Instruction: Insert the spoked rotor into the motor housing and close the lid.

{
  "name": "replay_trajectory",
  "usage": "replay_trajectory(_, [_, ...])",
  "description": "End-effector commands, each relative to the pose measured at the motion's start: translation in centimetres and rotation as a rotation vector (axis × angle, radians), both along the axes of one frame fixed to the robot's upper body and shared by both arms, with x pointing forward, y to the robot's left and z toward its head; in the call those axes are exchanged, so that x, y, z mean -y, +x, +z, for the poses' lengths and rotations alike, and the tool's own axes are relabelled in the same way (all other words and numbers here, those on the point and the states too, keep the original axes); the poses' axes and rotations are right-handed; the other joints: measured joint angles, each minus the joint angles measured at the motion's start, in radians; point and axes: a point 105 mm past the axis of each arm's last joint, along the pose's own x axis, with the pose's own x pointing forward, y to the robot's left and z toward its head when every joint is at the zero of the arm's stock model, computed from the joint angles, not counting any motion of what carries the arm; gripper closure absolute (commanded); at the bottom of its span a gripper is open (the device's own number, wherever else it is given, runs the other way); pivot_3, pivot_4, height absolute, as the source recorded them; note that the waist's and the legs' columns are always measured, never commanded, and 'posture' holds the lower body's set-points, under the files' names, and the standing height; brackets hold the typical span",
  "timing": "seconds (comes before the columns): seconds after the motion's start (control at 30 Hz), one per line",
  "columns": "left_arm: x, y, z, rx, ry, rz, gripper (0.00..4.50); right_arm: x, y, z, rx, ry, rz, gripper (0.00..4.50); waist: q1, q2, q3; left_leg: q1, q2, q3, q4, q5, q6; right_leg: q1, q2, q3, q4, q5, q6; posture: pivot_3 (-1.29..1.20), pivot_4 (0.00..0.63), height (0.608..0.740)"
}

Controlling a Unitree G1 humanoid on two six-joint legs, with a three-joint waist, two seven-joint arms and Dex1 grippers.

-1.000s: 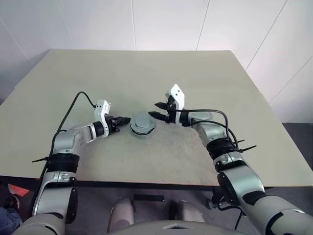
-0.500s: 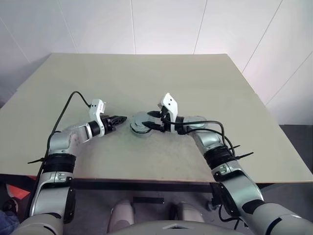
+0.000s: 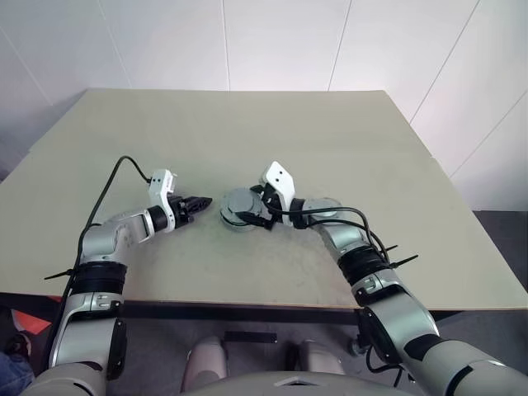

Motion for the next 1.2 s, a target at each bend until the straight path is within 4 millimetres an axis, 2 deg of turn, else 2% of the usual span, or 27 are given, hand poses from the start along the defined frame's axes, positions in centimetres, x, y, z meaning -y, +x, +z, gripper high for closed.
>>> replay_trajectory(0.03, [-0.3, 0.3, 1.4, 0.057, -0.001, 0.010, 2.76, -1.0, -0.2, 1.6, 0.076, 0.008, 0.036, 0.04, 0.000, 0.000, 0.000, 0.000, 0.000, 0.000, 0.000, 0.000, 0.000, 0.000, 0.000, 0.000, 0.000, 0.000, 0.000, 0.00, 0.000, 0.740])
replay_trajectory(0.3, [-0.5, 0.3, 1.4, 0.053, 0.003, 0.021, 2.76, -1.1, -0.2, 0.7, 0.061, -0.020, 0.026, 0.04, 0.000, 0.000, 0.000, 0.000, 0.000, 0.000, 0.000, 0.000, 0.000, 0.000, 0.000, 0.000, 0.000, 0.000, 0.000, 0.00, 0.000, 0.740])
replay_trajectory(0.7, [-0.5, 0.5, 1.3, 0.049, 0.003, 0.024, 2.76, -0.5, -0.2, 1.5, 0.019, 0.031, 0.024, 0.04, 0.000, 0.000, 0.000, 0.000, 0.000, 0.000, 0.000, 0.000, 0.000, 0.000, 0.000, 0.000, 0.000, 0.000, 0.000, 0.00, 0.000, 0.740])
replay_trajectory(0.8, [-0.6, 0.4, 1.2, 0.049, 0.003, 0.025, 2.76, -0.4, -0.1, 1.5, 0.013, 0.028, 0.016, 0.67, 0.000, 0.000, 0.000, 0.000, 0.000, 0.000, 0.000, 0.000, 0.000, 0.000, 0.000, 0.000, 0.000, 0.000, 0.000, 0.00, 0.000, 0.740])
replay_trajectory(0.87, [-0.6, 0.4, 1.2, 0.049, 0.004, 0.024, 2.76, -0.3, -0.1, 1.5, 0.012, 0.025, 0.012, 1.32, 0.000, 0.000, 0.000, 0.000, 0.000, 0.000, 0.000, 0.000, 0.000, 0.000, 0.000, 0.000, 0.000, 0.000, 0.000, 0.00, 0.000, 0.740])
replay_trajectory(1.13, [-0.7, 0.4, 1.1, 0.045, 0.007, 0.027, 2.76, -0.4, 0.0, 1.2, 0.030, 0.004, 0.002, 1.39, 0.000, 0.000, 0.000, 0.000, 0.000, 0.000, 0.000, 0.000, 0.000, 0.000, 0.000, 0.000, 0.000, 0.000, 0.000, 0.00, 0.000, 0.740])
replay_trajectory(1.2, [-0.8, 0.4, 1.0, 0.043, 0.009, 0.028, 2.76, -0.5, -0.1, 1.7, 0.022, 0.038, 0.013, 1.38, 0.000, 0.000, 0.000, 0.000, 0.000, 0.000, 0.000, 0.000, 0.000, 0.000, 0.000, 0.000, 0.000, 0.000, 0.000, 0.00, 0.000, 0.740])
